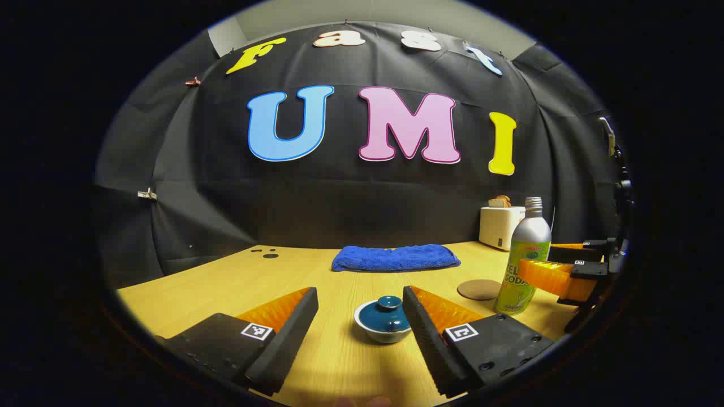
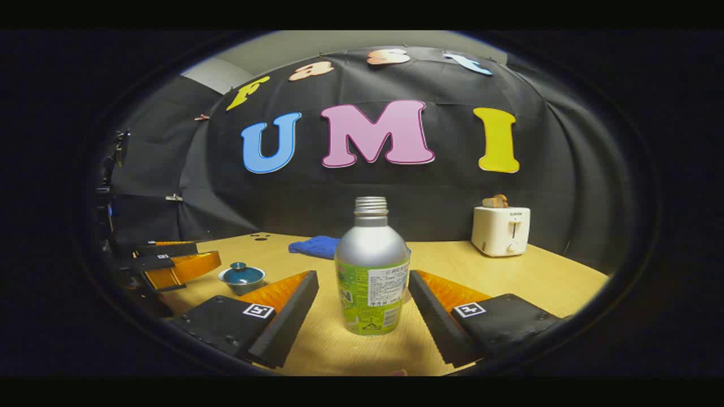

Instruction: Open the teacup lid with one hand, grasp the water bottle and pour water into the teacup with the other hand; after pouring, place the water bottle on the coaster and then close the teacup lid.

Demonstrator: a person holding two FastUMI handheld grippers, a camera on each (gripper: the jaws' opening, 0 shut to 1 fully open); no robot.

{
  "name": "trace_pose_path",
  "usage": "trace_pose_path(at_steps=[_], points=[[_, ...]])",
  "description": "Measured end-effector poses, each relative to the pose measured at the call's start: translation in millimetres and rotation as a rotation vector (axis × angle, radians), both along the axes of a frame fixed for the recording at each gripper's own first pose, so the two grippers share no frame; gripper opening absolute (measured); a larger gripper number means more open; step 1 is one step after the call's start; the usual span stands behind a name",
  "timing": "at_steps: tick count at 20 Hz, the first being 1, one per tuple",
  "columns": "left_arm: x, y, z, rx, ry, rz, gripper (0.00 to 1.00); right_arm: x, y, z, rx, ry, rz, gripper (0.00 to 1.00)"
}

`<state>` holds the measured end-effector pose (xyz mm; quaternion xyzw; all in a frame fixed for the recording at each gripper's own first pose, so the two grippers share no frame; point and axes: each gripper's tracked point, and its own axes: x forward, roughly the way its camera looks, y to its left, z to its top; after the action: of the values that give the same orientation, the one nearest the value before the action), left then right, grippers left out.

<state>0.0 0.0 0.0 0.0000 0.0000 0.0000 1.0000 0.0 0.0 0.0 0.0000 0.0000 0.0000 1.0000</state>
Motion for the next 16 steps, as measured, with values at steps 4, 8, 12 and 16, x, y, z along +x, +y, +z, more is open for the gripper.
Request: trace_pose_path(at_steps=[4,8,12,16], points=[[-0.7,-0.2,0.3,0.0,0.0,0.0,0.95,1.4,-0.3,-0.6,0.001,-0.001,-0.006,0.99],[-0.5,-0.4,0.0,0.0,0.0,-0.004,0.95,1.0,0.0,-0.3,0.001,-0.001,-0.007,0.99],[-0.4,-0.7,0.0,0.0,0.0,-0.004,0.95,1.3,0.2,-1.3,0.001,-0.001,-0.007,0.99],[0.0,-1.6,-0.3,0.0,0.001,-0.009,0.95,1.3,0.5,-2.0,0.002,-0.002,-0.008,0.99]])
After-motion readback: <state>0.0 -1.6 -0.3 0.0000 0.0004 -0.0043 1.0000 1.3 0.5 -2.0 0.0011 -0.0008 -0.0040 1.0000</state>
